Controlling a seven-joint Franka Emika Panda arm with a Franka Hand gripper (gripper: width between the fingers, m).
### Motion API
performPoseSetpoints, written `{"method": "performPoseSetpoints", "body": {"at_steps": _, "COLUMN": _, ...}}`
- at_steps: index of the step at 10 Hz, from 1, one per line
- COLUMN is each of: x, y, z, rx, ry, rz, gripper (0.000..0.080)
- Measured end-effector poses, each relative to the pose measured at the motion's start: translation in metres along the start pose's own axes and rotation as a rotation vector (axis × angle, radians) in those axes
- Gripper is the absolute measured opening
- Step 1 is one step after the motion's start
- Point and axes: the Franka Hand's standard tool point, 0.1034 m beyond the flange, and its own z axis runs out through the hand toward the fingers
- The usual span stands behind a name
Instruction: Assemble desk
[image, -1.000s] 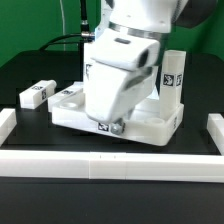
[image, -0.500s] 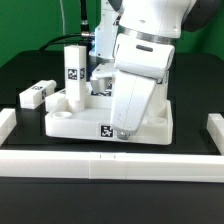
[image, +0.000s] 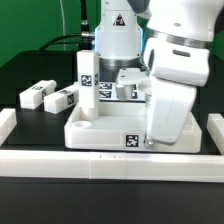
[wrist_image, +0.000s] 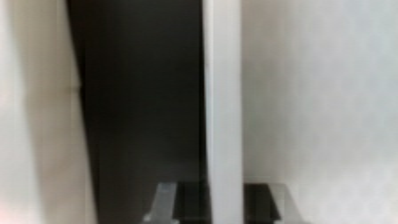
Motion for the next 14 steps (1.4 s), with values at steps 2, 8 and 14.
{"method": "performPoseSetpoints", "body": {"at_steps": 2, "x": 0.009, "y": 0.012, "z": -0.002, "rx": -0.007, "ry": 0.000, "rz": 0.004, "gripper": 0.0061}}
{"method": "performPoseSetpoints", "body": {"at_steps": 8, "x": 0.019, "y": 0.021, "z": -0.001, "rx": 0.050, "ry": -0.023, "rz": 0.036, "gripper": 0.0061}}
{"method": "performPoseSetpoints", "body": {"at_steps": 14, "x": 0.007, "y": 0.013, "z": -0.021, "rx": 0.108, "ry": -0.046, "rz": 0.071, "gripper": 0.0474}}
